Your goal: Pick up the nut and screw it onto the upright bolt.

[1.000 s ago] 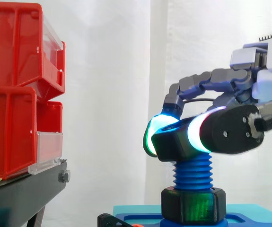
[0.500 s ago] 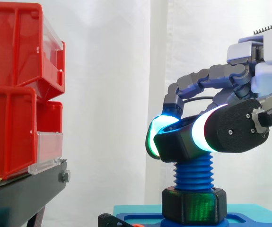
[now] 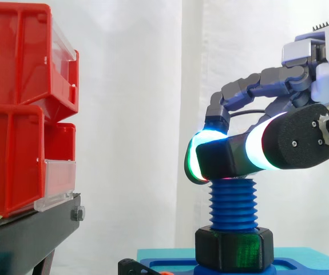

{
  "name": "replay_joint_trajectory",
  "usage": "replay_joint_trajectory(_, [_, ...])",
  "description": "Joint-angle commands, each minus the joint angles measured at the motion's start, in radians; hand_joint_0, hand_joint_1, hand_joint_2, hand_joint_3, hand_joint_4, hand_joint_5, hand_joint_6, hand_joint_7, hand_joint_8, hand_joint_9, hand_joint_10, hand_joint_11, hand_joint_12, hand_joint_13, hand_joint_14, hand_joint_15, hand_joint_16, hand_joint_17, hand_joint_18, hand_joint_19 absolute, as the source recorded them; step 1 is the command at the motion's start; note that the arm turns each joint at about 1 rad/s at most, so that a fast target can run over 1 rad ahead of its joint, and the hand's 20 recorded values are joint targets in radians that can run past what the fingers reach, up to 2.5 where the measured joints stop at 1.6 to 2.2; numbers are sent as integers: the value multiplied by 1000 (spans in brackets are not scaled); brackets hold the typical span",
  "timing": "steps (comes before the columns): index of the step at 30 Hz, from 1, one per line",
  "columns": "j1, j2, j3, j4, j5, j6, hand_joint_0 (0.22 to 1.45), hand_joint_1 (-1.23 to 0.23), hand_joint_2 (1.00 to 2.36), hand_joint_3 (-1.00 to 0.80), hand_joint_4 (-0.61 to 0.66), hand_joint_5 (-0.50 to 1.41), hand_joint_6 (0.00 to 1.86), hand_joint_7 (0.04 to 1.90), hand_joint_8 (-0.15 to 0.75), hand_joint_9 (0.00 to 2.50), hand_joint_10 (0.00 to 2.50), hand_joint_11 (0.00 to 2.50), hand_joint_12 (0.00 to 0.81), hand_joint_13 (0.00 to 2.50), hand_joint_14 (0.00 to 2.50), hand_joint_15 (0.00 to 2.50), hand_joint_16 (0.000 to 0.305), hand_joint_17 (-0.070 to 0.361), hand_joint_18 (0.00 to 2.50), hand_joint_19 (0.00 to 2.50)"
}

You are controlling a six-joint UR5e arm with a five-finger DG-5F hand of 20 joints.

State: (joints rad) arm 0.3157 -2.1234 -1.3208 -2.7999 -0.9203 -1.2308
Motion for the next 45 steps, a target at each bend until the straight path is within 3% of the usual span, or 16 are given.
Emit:
replay_joint_trajectory(1, [0, 0, 0, -7, 3, 17, 557, -660, 1000, -500, 203, -134, 500, 1255, 276, 779, 8, 267, 313, 608, 1, 79, 39, 88, 574, 254])
replay_joint_trajectory(18, [-6, -1, 0, 13, 8, 25, 557, -661, 1000, -500, 202, -133, 501, 1255, 277, 780, 7, 261, 313, 607, 3, 82, 39, 88, 576, 254])
replay_joint_trajectory(24, [-15, -1, 0, 27, 3, 19, 557, -660, 1000, -500, 204, -133, 500, 1253, 276, 781, 10, 260, 312, 607, 3, 82, 39, 88, 575, 247])
replay_joint_trajectory(37, [-17, -4, -2, 27, 5, 19, 557, -660, 1000, -500, 200, -133, 500, 1250, 276, 782, 8, 261, 311, 604, 3, 84, 39, 88, 570, 255])
replay_joint_trajectory(39, [-15, -4, -17, 28, 5, 17, 557, -660, 1000, -500, 203, -133, 500, 1255, 278, 782, 10, 267, 310, 603, 3, 78, 39, 88, 570, 252])
replay_joint_trajectory(45, [-13, -4, -32, 97, 3, 16, 558, -660, 1000, -500, 201, -133, 500, 1256, 277, 782, 8, 264, 310, 602, 3, 84, 39, 88, 568, 255])
